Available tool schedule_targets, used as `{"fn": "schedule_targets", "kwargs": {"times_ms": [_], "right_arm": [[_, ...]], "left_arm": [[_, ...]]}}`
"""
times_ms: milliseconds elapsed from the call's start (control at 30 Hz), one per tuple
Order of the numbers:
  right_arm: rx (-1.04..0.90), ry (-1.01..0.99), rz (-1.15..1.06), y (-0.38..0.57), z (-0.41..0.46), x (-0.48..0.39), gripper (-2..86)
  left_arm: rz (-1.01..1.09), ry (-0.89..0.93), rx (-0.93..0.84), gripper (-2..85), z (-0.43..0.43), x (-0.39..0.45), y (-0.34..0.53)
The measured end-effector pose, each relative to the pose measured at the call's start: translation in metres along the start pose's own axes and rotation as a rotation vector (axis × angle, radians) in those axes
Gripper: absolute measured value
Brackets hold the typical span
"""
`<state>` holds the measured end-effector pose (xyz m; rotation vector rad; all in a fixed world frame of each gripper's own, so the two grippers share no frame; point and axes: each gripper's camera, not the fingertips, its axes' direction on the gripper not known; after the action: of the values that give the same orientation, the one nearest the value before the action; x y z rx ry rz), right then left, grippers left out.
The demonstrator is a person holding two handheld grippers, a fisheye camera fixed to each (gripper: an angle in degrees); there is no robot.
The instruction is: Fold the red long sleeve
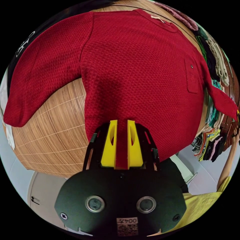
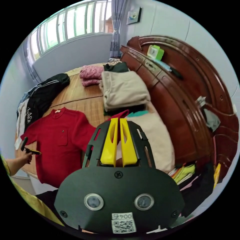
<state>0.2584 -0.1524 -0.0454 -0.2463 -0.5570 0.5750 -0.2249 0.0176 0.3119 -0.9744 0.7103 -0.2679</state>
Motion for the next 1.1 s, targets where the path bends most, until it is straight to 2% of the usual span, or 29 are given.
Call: {"fn": "schedule_targets", "kwargs": {"times_ms": [100,167,233,300,333,400,467,500,667,733,867,967,1100], "right_arm": [[-0.086,0.119,0.057,-0.029,0.05,0.034,0.4],[-0.273,0.185,0.119,-0.041,0.111,0.064,1.4],[-0.387,0.159,0.136,-0.043,0.15,0.075,2.1],[-0.377,0.194,0.182,-0.048,0.16,0.077,2.5],[-0.302,0.196,0.207,-0.052,0.152,0.069,3.3],[-0.168,0.093,0.2,-0.056,0.133,0.045,6.3],[-0.096,-0.152,0.054,-0.048,0.125,-0.015,10.8],[-0.123,-0.198,0.014,-0.044,0.131,-0.034,11.5],[-0.562,-0.473,-0.256,0.033,0.245,-0.208,14.1],[-0.685,-0.464,-0.351,0.058,0.281,-0.258,14.5],[-0.821,-0.259,-0.527,0.096,0.345,-0.332,15.1],[-0.821,-0.153,-0.604,0.104,0.37,-0.349,15.4],[-0.845,-0.154,-0.619,0.097,0.391,-0.349,15.7]], "left_arm": [[-0.007,-0.004,0.006,5.2,0.003,-0.004,0.003],[-0.01,-0.008,0.017,5.1,0.006,-0.007,0.007],[-0.013,-0.008,0.027,5.1,0.008,-0.01,0.01],[-0.018,-0.005,0.034,5.1,0.009,-0.013,0.013],[-0.022,-0.002,0.037,5.1,0.01,-0.016,0.014],[-0.019,-0.001,0.037,5.1,0.012,-0.019,0.016],[-0.004,-0.003,0.039,5.2,0.014,-0.023,0.018],[-0.001,-0.002,0.04,5.1,0.014,-0.024,0.019],[0.015,0.005,0.045,5.0,0.016,-0.034,0.025],[0.023,0.009,0.047,4.9,0.017,-0.038,0.027],[0.039,0.027,0.058,4.8,0.016,-0.047,0.033],[0.033,0.051,0.073,4.6,0.016,-0.054,0.039],[0.03,0.071,0.091,4.2,0.013,-0.06,0.047]]}}
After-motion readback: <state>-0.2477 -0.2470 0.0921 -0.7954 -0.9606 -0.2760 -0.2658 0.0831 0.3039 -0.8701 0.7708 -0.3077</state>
